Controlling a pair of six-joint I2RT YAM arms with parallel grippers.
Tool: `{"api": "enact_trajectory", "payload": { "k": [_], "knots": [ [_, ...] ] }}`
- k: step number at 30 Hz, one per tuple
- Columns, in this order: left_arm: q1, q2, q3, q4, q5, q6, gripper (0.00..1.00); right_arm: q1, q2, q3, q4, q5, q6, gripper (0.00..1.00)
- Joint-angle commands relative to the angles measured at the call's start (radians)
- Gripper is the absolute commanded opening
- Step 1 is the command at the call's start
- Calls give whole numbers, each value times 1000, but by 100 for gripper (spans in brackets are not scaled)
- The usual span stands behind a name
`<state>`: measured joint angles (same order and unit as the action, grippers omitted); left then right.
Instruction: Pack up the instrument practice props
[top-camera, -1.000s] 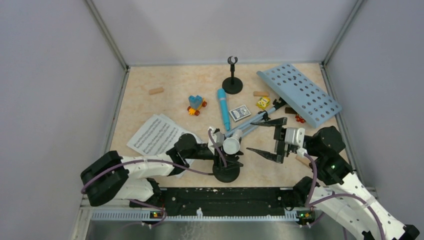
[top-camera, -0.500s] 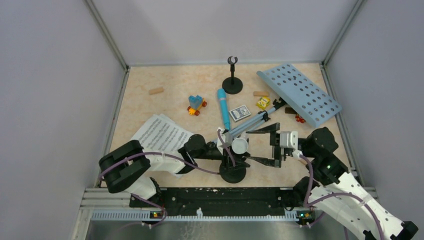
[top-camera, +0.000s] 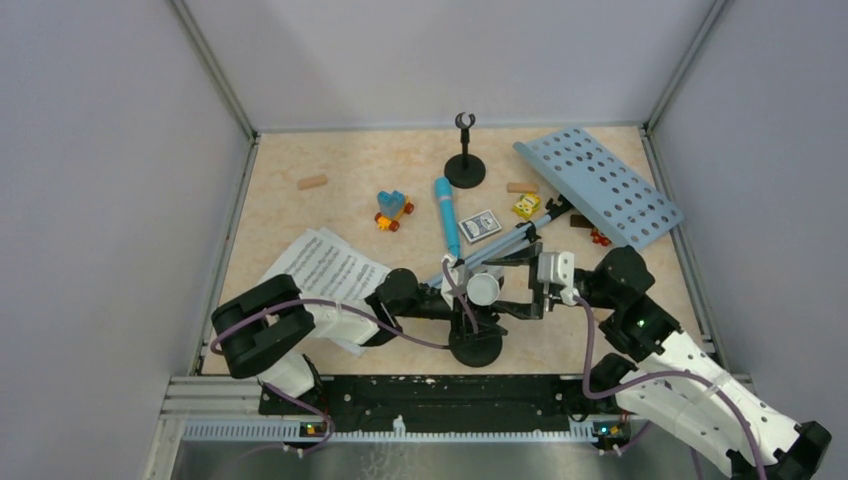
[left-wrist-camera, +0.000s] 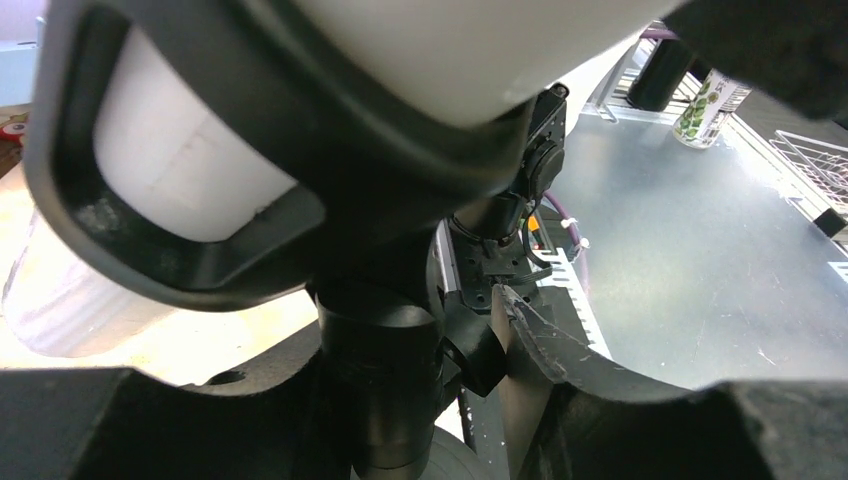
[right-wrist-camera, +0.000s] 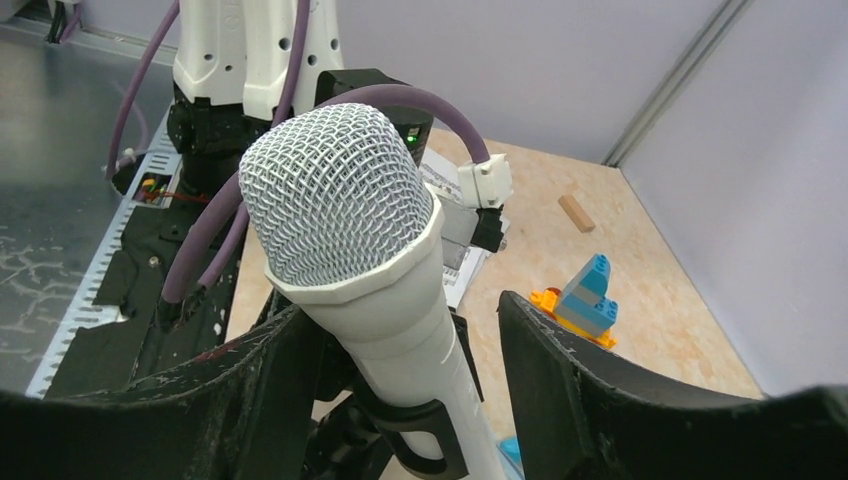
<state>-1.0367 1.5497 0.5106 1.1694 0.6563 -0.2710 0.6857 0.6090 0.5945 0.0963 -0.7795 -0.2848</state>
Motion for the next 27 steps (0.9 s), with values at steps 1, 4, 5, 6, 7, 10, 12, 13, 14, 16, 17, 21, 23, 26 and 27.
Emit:
{"api": "enact_trajectory", "payload": {
  "k": [1,4,5,6,7,10,12,13,14,16,17,21,23,26,27],
  "knots": [
    [-20,9,59,136,8,-7,0,24,18,-6,103,0,-10,65],
    [-20,17,63,139,8,-11,0,37,19,-9,96,-2,-29,69],
    [-19,20,63,142,8,-11,0,38,19,-9,93,1,-33,69],
    [-20,22,62,143,8,-12,0,40,20,-10,91,3,-35,67],
    [-21,23,62,145,9,-13,0,40,20,-9,90,5,-37,63],
    [-21,26,59,152,8,-16,0,41,19,-10,91,5,-37,42],
    [-21,28,54,159,4,-18,0,41,18,-12,92,1,-37,28],
    [-21,28,50,161,1,-20,3,41,16,-11,92,-1,-37,20],
    [-21,27,43,168,-4,-22,7,42,13,-13,91,-3,-39,11],
    [-21,22,30,182,-15,-27,25,42,4,-20,91,-2,-50,0],
    [-21,18,21,192,-26,-30,34,42,-1,-23,91,-4,-54,0],
    [-21,3,-7,231,-53,-49,60,44,-16,-25,76,-13,-70,0],
    [-20,-2,-8,236,-56,-54,64,44,-20,-25,66,-16,-76,0],
    [-21,-5,-2,239,-51,-63,75,44,-23,-27,53,-16,-84,0],
    [-21,-6,0,241,-49,-64,78,44,-24,-28,51,-15,-84,0]
  ]
}}
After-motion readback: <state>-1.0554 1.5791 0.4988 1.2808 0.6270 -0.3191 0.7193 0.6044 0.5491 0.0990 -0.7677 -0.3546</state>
